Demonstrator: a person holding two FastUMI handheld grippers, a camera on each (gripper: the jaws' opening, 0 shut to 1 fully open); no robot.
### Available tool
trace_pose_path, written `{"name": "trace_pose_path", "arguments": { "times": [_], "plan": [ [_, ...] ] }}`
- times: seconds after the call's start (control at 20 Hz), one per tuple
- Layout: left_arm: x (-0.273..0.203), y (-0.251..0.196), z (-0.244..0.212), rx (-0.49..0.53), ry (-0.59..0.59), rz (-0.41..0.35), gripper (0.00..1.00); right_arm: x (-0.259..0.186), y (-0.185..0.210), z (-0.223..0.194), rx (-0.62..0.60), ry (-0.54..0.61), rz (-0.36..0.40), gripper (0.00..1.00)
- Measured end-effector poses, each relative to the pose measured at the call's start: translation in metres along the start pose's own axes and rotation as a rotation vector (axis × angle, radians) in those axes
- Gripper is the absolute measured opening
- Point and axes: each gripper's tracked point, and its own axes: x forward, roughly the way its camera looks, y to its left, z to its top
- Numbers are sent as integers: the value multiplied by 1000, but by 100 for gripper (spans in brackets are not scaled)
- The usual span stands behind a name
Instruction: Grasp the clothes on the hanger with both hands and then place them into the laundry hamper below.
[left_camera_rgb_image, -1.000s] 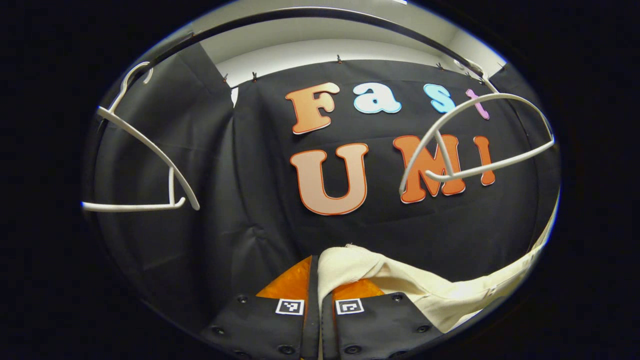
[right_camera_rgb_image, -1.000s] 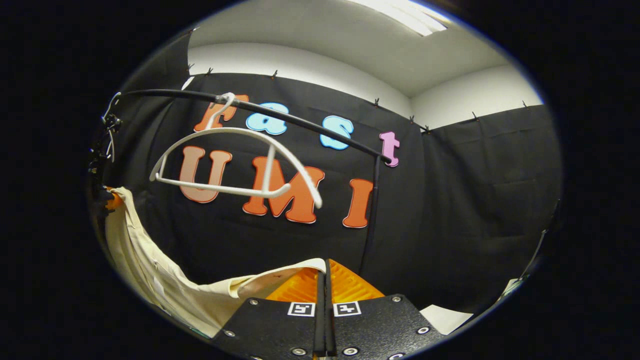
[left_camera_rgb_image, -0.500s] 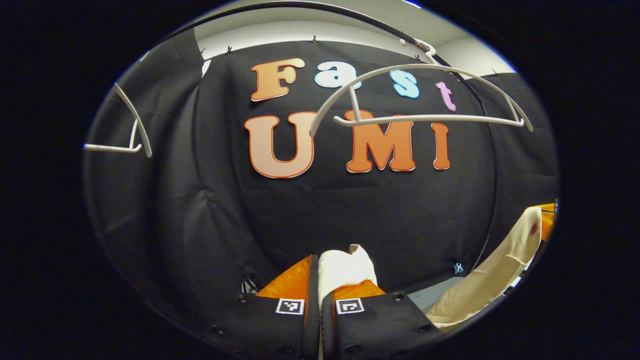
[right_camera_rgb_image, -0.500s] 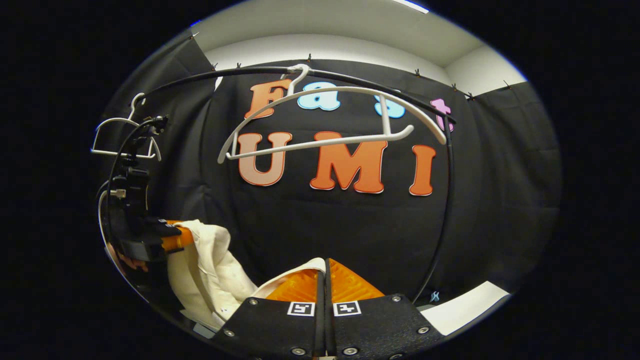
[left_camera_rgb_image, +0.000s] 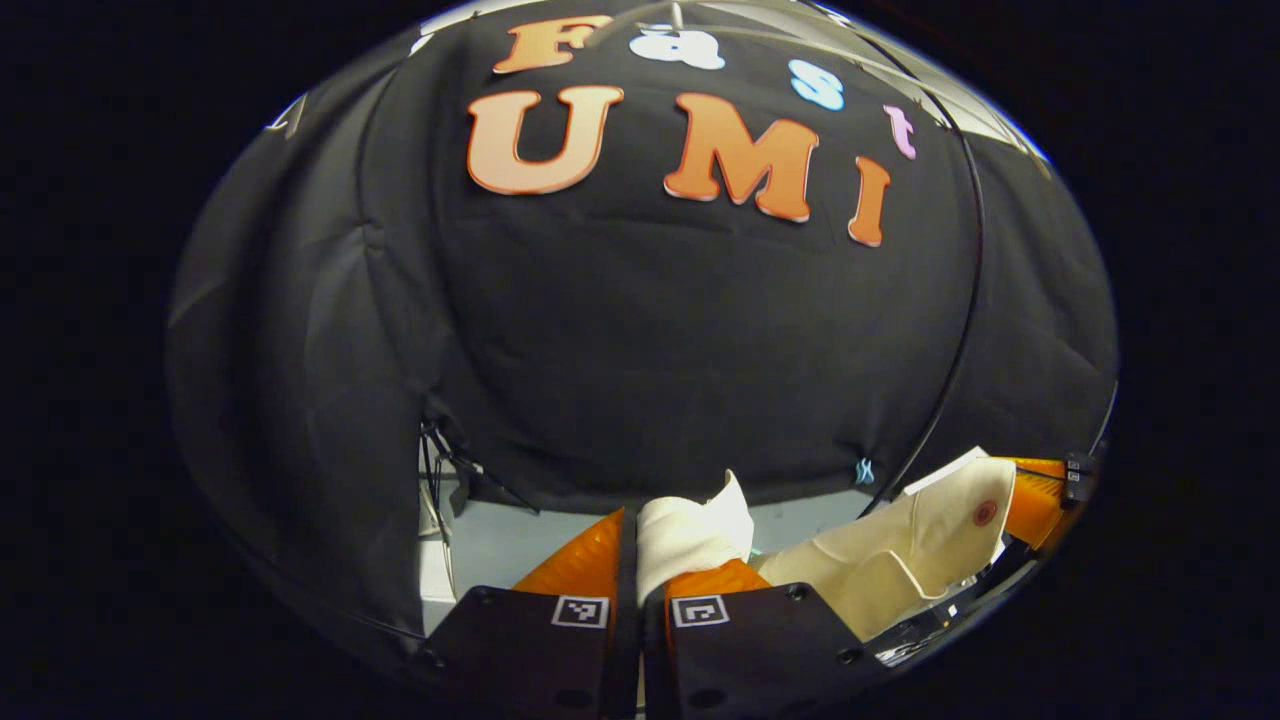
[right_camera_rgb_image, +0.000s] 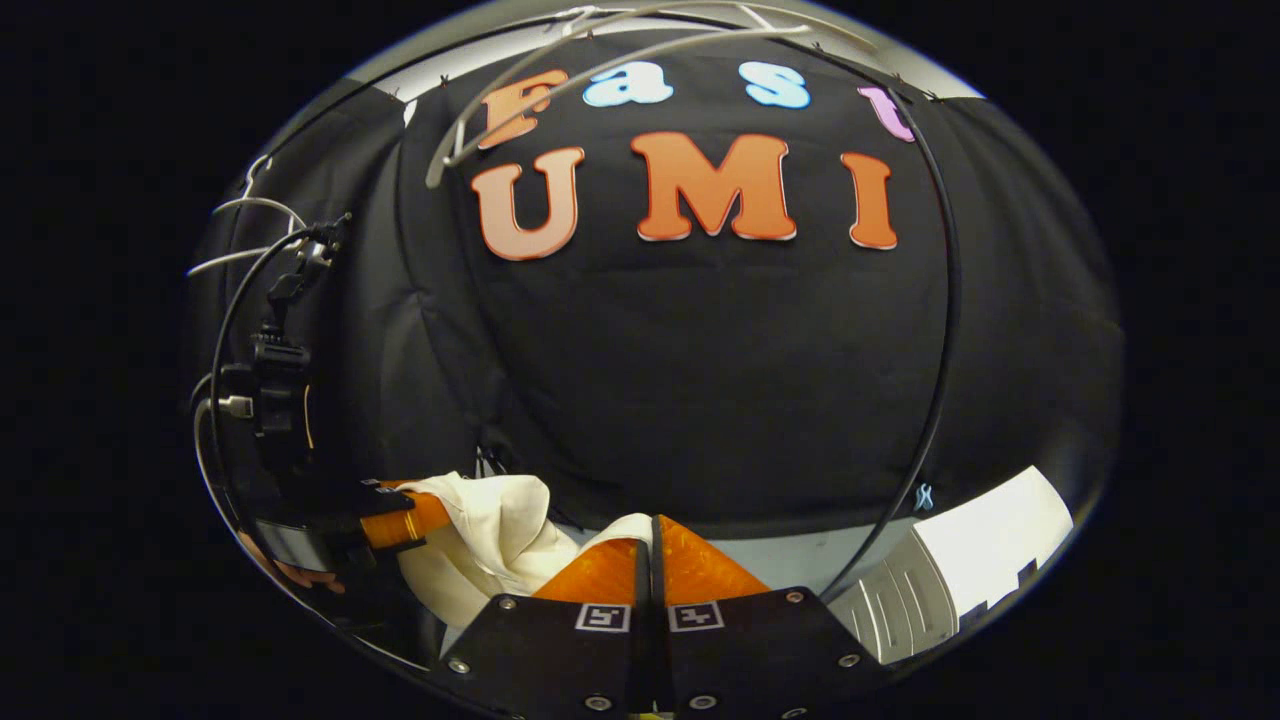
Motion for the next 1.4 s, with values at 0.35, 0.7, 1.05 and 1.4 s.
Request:
{"name": "trace_pose_path", "arguments": {
  "times": [0.35,0.7,1.05,1.4],
  "plan": [
    [28,-16,-113,41,269,-20,10,36,-11,-117,-14,244,-26,0],
    [40,-16,-170,49,428,11,10,55,-9,-170,-38,365,-41,3],
    [30,-3,-187,72,484,19,63,46,-2,-190,-7,413,-40,37],
    [22,17,-204,18,506,60,99,26,-6,-244,56,597,-58,83]
  ]
}}
